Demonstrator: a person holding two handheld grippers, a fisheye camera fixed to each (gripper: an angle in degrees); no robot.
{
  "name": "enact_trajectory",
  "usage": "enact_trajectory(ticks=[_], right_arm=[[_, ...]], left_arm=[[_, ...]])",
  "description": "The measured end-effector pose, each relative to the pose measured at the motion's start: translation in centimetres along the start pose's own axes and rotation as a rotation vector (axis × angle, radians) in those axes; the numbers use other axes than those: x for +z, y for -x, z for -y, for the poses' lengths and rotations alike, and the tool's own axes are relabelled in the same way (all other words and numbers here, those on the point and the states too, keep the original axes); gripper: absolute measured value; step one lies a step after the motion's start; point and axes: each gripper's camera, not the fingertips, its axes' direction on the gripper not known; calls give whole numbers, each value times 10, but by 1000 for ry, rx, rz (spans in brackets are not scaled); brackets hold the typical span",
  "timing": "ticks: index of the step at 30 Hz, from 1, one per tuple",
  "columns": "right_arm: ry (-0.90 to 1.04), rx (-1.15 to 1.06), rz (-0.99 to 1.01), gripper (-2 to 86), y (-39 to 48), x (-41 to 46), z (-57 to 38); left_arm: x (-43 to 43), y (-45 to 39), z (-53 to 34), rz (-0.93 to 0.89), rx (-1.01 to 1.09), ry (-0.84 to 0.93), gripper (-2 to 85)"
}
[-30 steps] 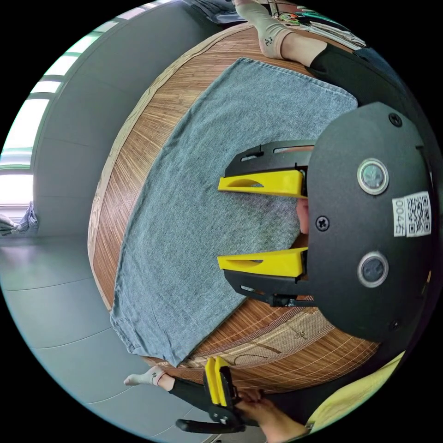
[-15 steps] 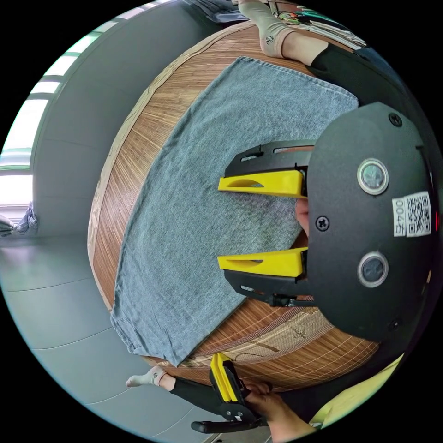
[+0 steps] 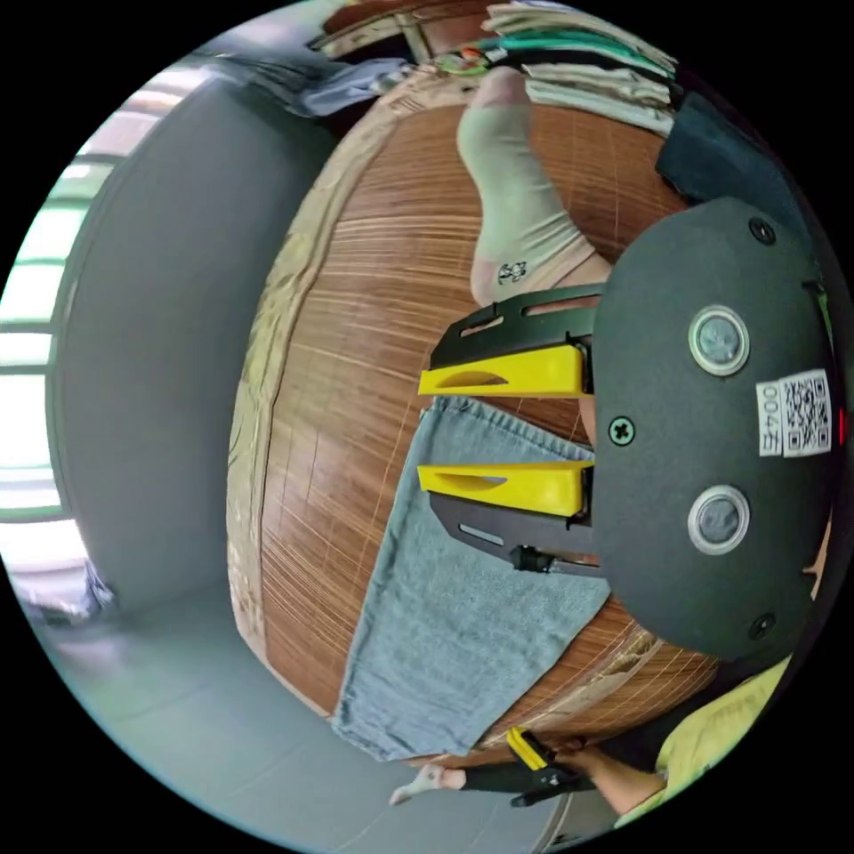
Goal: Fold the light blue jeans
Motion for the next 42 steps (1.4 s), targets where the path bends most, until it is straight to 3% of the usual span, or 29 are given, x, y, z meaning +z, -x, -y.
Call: enact_trajectory(ticks=[4,9,16,19,22,24,32,42], right_arm=[[-67,54,178,136,-39,29,-14],[74,58,201,128,-38,62,8],[38,-86,57,63,-2,50,19],[-20,-210,-157,63,25,34,17],[81,-89,-334,54,13,58,31],[49,17,-430,51,0,52,37],[100,-12,122,46,-26,56,49],[275,65,163,87,-48,68,73]], left_arm=[[-2,-4,-4,2,-1,-2,30],[-3,-9,-9,9,-1,-2,31],[-6,-17,-13,18,3,-1,31],[-6,-20,-15,17,3,-2,31],[-7,-25,-16,23,7,-1,32],[-7,-27,-17,23,9,0,32],[-8,-38,-20,26,9,-2,32],[-7,-51,-20,19,7,-2,32]])
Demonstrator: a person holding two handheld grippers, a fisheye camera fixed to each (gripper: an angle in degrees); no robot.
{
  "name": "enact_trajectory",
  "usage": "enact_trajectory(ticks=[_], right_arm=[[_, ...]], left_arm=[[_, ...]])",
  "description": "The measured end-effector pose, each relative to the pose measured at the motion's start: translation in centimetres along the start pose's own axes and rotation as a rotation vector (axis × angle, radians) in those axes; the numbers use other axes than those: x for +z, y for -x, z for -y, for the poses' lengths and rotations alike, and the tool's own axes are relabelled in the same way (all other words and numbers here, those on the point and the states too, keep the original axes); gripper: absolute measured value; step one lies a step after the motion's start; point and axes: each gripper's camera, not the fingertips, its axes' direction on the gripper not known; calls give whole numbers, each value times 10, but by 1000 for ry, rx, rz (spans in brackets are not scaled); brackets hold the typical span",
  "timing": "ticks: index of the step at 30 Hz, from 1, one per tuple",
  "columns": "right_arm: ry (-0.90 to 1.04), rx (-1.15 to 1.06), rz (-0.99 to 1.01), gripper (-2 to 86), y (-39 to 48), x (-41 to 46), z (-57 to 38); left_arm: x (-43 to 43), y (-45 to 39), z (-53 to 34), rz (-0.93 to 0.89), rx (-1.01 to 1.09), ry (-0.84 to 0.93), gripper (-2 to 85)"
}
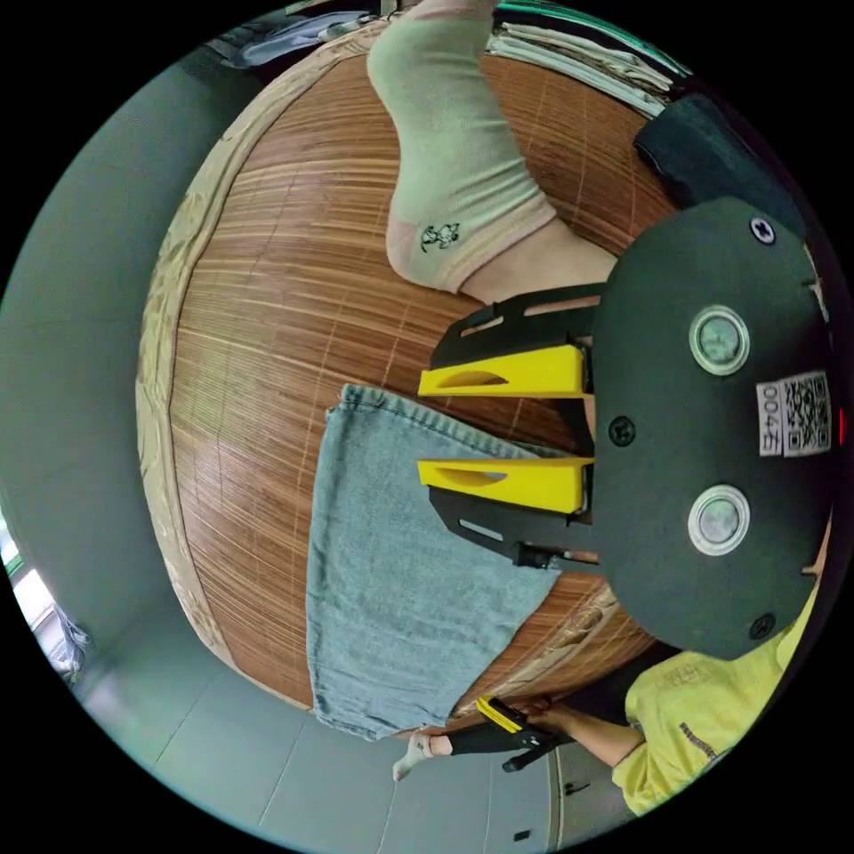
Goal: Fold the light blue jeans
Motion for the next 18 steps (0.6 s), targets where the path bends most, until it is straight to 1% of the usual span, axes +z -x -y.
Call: enact_trajectory(ticks=[2,6,9,11,14,18], right_arm=[[81,-7,90,94,2,-1,-6],[132,-12,159,104,12,-6,-15],[150,1,105,113,25,-4,-21],[222,18,29,123,33,14,-22],[319,33,-22,128,36,40,-18],[311,87,-38,123,30,43,-9]], left_arm=[[0,-4,0,0,0,0,32],[1,-11,1,5,2,0,32],[1,-16,3,5,2,0,32],[2,-21,4,6,2,1,33],[2,-29,5,18,8,1,36],[2,-39,9,38,14,2,45]])
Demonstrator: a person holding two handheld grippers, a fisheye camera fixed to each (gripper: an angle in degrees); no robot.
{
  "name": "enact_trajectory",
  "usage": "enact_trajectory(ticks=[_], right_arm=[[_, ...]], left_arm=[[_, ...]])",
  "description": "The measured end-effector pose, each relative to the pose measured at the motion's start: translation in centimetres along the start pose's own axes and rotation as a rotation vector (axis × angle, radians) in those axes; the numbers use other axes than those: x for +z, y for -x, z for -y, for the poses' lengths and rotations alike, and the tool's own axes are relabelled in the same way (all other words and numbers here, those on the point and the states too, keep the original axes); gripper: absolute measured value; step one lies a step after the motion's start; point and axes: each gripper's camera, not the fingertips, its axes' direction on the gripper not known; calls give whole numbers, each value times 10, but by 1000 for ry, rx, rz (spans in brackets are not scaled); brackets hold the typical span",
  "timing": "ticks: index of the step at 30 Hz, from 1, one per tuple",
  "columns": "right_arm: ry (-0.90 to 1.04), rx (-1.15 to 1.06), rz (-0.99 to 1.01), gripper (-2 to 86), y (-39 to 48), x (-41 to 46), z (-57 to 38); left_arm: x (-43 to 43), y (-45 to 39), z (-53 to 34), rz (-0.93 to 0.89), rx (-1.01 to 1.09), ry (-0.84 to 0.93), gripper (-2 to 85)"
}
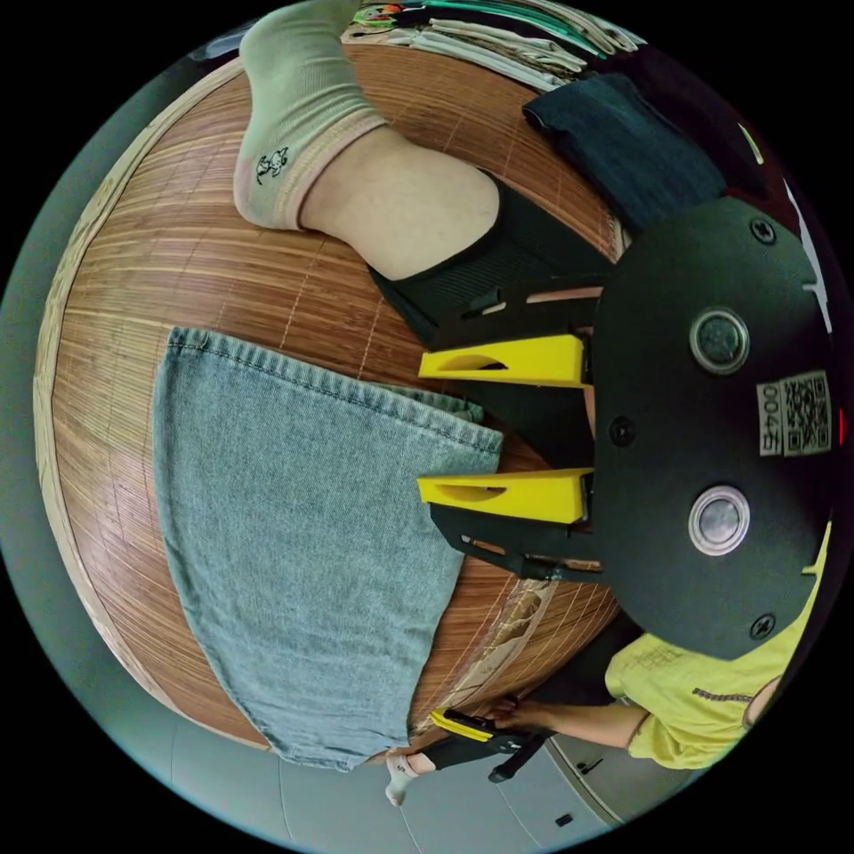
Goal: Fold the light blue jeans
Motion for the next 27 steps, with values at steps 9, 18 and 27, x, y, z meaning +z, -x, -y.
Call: enact_trajectory(ticks=[9,18,27], right_arm=[[-11,-14,-7,70,-10,4,4],[-90,-68,201,29,-44,-5,-8],[-214,-162,436,26,-74,-21,-26]], left_arm=[[-37,-102,41,-102,276,-102,102],[-35,-328,109,-203,770,-211,154],[15,-416,161,-60,793,-138,92]])
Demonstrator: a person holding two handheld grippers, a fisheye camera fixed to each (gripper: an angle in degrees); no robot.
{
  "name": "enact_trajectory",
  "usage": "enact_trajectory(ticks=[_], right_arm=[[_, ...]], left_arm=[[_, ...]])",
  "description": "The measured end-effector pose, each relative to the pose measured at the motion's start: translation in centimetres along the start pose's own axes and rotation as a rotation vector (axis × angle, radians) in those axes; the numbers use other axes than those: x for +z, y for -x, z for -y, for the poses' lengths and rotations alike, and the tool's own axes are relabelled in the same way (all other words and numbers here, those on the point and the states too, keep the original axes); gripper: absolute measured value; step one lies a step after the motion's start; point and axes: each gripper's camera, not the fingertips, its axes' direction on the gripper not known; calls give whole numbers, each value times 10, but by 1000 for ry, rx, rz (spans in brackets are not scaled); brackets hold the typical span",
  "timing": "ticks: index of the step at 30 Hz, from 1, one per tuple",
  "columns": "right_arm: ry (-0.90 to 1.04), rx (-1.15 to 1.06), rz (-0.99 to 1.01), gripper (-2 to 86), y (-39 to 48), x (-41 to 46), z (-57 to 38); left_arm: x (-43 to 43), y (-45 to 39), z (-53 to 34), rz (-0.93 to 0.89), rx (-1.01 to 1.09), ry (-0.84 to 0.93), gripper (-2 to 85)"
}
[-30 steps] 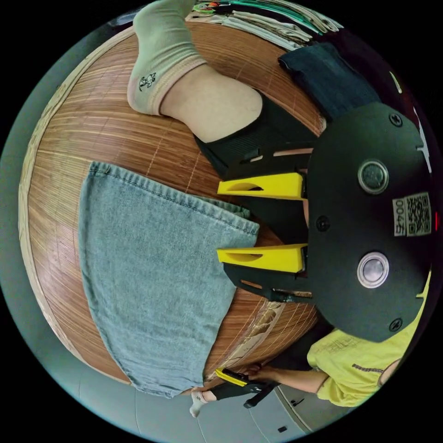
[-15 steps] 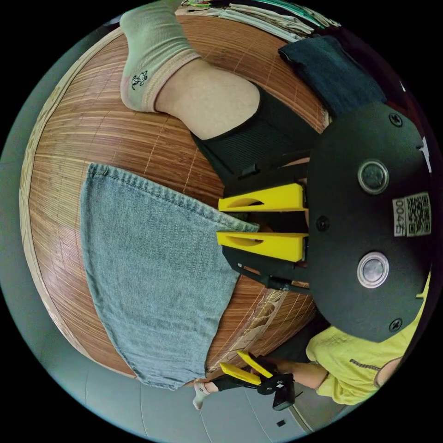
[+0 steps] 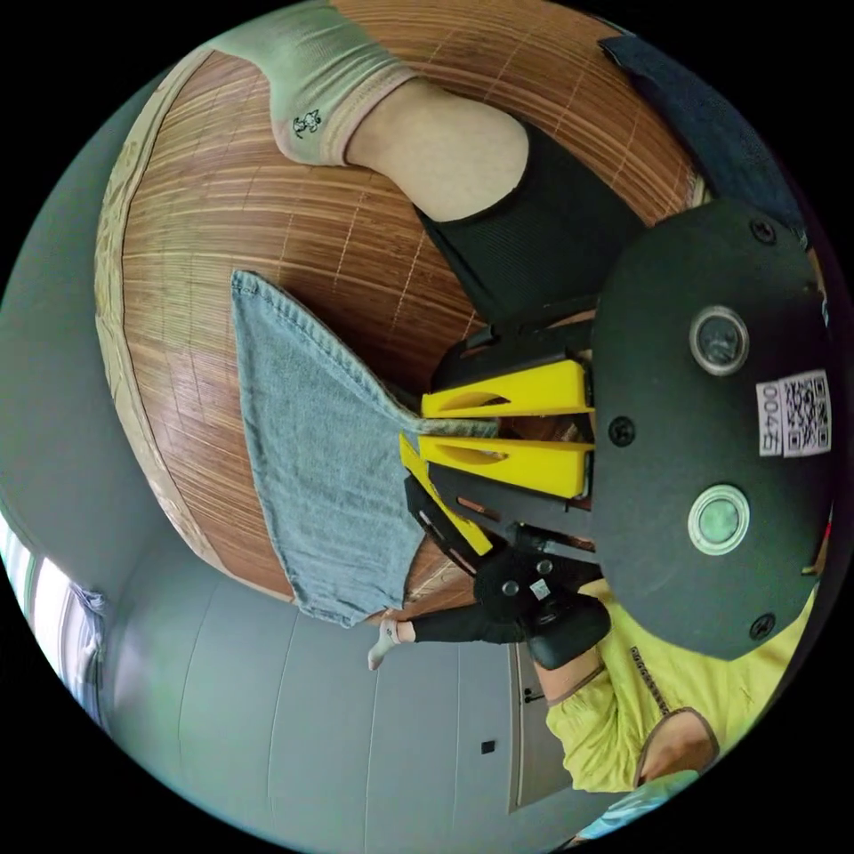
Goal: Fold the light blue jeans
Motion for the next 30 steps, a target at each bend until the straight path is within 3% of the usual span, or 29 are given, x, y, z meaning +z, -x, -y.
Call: enact_trajectory(ticks=[2,8,10,21,25,30], right_arm=[[-19,-2,38,41,-9,-3,-4],[-237,106,288,143,-62,-27,-25],[-284,156,339,173,-78,-30,-32],[-276,272,417,204,-115,-6,-5],[-192,258,353,79,-122,11,9],[-299,119,391,47,-100,-10,-16]], left_arm=[[12,25,3,-101,-79,3,29],[37,126,-44,-546,-491,-117,9],[45,142,-55,-597,-539,-130,8],[40,144,-79,-490,-418,-163,6],[36,146,-95,-487,-381,-156,4],[11,171,-116,-511,-400,-195,0]])
